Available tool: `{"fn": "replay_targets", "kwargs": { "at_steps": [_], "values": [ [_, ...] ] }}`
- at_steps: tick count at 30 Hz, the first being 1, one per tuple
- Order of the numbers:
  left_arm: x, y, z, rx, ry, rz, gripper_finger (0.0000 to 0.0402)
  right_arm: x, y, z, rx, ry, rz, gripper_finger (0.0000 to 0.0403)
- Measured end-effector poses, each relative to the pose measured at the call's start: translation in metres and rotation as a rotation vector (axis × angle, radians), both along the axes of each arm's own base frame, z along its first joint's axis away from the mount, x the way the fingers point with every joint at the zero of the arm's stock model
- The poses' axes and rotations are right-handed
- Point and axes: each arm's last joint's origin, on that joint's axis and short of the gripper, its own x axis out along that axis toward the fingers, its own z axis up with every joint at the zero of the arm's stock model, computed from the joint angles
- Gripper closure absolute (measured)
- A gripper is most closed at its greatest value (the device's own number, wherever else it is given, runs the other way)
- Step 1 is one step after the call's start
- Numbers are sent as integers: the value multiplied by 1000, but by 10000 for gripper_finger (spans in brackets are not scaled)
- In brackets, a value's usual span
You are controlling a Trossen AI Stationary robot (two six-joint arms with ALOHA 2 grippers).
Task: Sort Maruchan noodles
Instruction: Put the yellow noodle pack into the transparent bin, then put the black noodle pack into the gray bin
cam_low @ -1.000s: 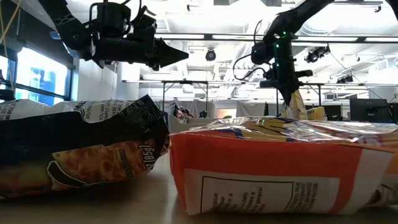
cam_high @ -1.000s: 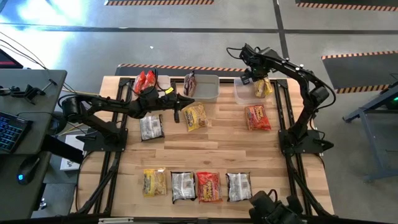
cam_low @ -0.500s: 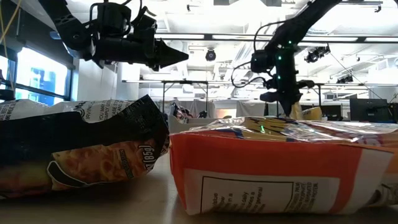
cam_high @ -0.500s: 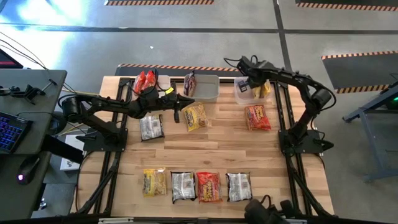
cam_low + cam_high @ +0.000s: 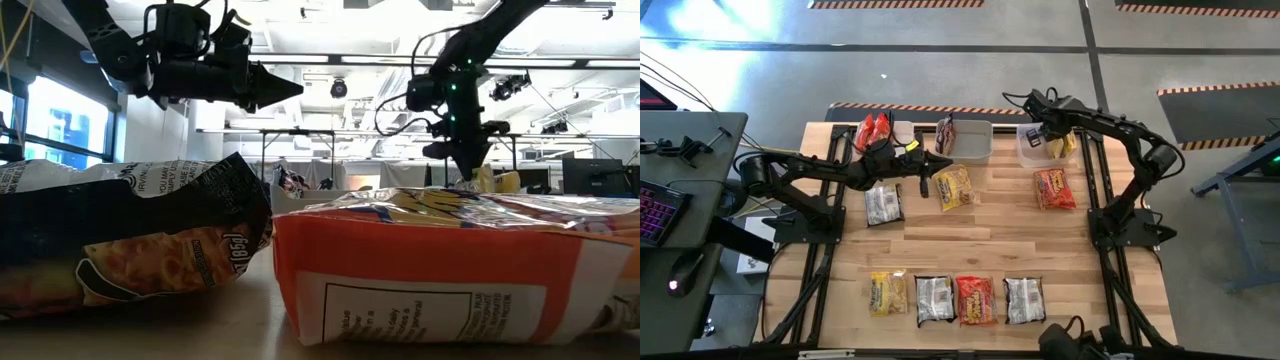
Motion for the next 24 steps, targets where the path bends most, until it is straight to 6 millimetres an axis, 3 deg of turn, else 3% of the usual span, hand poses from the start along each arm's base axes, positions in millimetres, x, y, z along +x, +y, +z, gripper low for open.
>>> {"fn": "replay_targets", "kwargs": {
  "at_steps": [10, 17, 24],
  "values": [
    [0, 0, 0, -9, 1, 0, 399, -3, 1, -2, 5, 57, -2, 260],
    [0, 0, 0, -9, 1, 0, 399, -5, 3, 27, -63, 94, 34, 253],
    [0, 0, 0, -10, 4, 0, 399, 2, 10, 37, 68, -65, 292, 265]
  ]
}}
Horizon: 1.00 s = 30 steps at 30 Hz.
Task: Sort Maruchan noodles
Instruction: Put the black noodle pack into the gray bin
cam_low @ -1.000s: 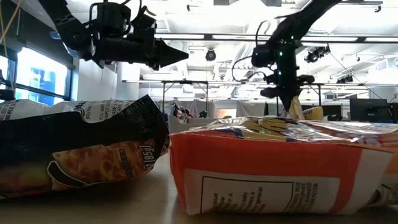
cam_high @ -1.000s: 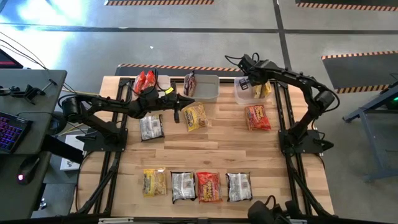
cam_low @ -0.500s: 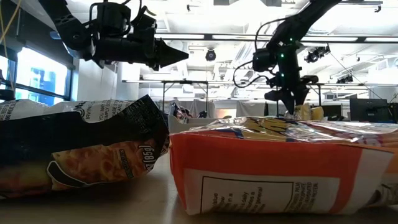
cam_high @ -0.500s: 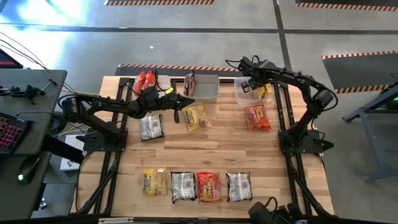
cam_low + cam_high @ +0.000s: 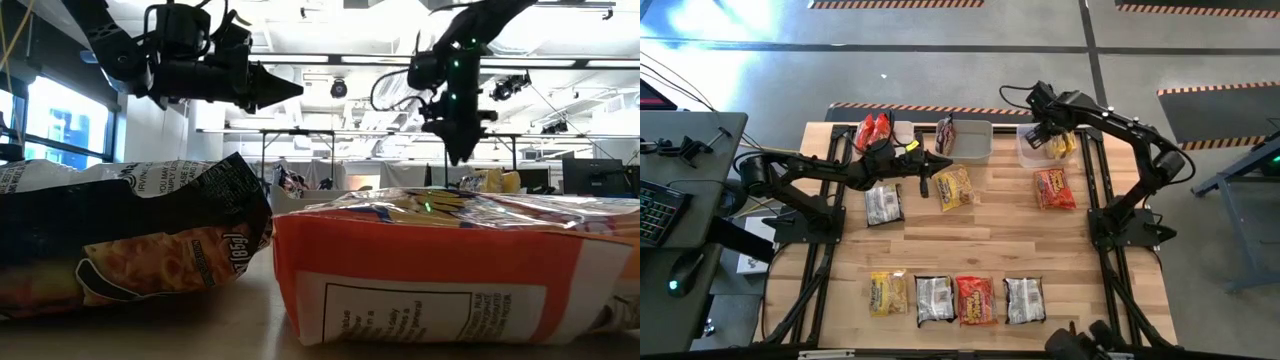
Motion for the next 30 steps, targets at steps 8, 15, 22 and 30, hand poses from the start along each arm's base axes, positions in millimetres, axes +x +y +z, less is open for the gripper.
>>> {"fn": "replay_targets", "kwargs": {
  "at_steps": [8, 15, 22, 30],
  "values": [
    [0, 0, -2, 1, 19, 0, 399, -2, 2, -37, 40, -71, 110, 368],
    [0, 0, -2, 3, 19, 0, 399, -2, 1, -65, -23, -151, 130, 384],
    [0, 0, -1, 6, 14, 0, 399, -6, -13, -68, -104, -241, 117, 399],
    [0, 0, -1, 6, 13, 0, 399, -13, -30, -77, -105, -300, 67, 402]
  ]
}}
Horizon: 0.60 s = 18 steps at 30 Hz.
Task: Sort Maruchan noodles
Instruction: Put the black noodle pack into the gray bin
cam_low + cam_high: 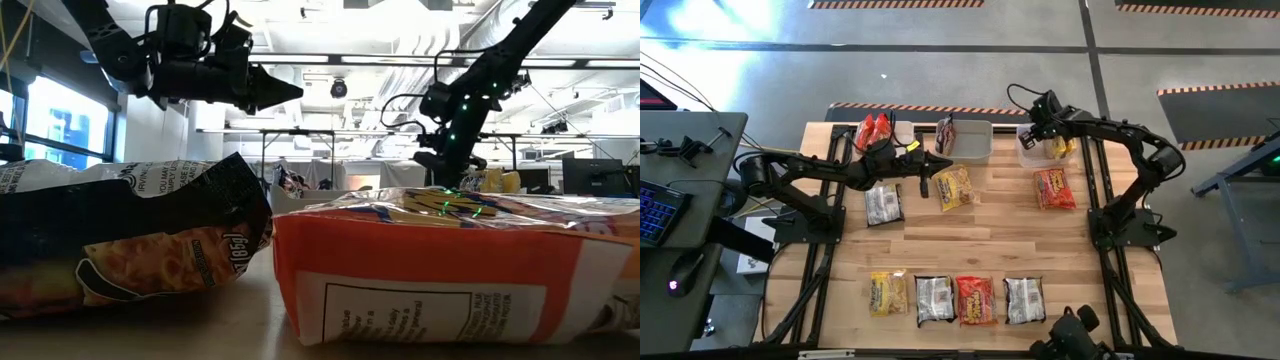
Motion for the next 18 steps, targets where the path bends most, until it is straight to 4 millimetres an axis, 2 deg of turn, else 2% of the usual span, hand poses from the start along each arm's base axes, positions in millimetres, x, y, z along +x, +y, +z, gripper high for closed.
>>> {"fn": "replay_targets", "kwargs": {
  "at_steps": [10, 14, 18],
  "values": [
    [0, 0, 0, -6, 5, 0, 399, 1, -2, 14, -90, -52, 2, 403],
    [0, 0, -2, -11, 19, 0, 399, 1, 6, 35, -159, -76, 45, 403],
    [0, 0, -4, -18, 35, 0, 399, 2, 27, 64, -288, -114, 103, 403]
  ]
}}
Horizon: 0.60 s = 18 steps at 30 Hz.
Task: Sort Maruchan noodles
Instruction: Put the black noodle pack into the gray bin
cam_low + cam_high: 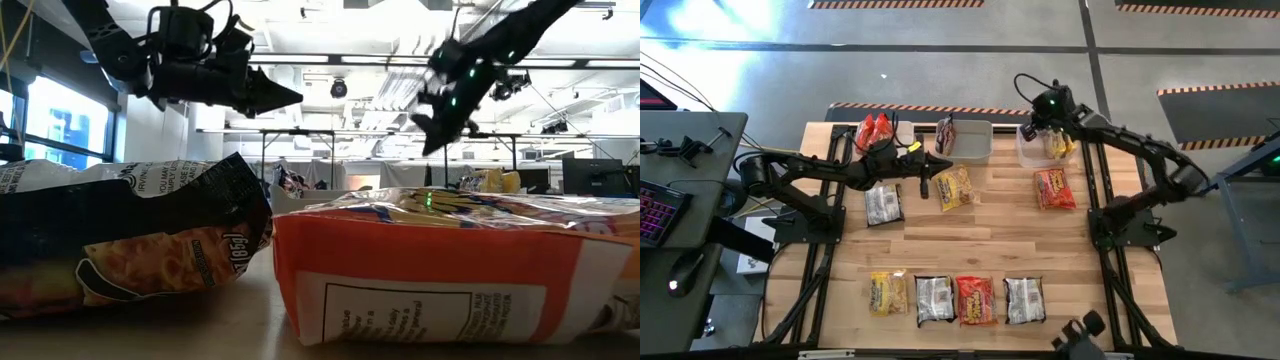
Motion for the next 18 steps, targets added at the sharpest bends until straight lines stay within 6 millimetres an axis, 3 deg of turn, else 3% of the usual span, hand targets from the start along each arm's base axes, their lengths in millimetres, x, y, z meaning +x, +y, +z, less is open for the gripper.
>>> {"fn": "replay_targets", "kwargs": {
  "at_steps": [3, 10, 14, 18],
  "values": [
    [0, -1, -2, -9, 17, -32, 399, -3, 24, 1, -107, -83, 47, 403],
    [2, -12, -6, -42, 50, -189, 399, -17, 89, -44, -188, -396, 163, 403],
    [7, -30, -11, -91, 115, -334, 399, -21, 123, -63, -202, -543, 252, 403],
    [9, -57, -24, -169, 255, -433, 389, -25, 142, -74, -207, -581, 303, 403]
  ]
}}
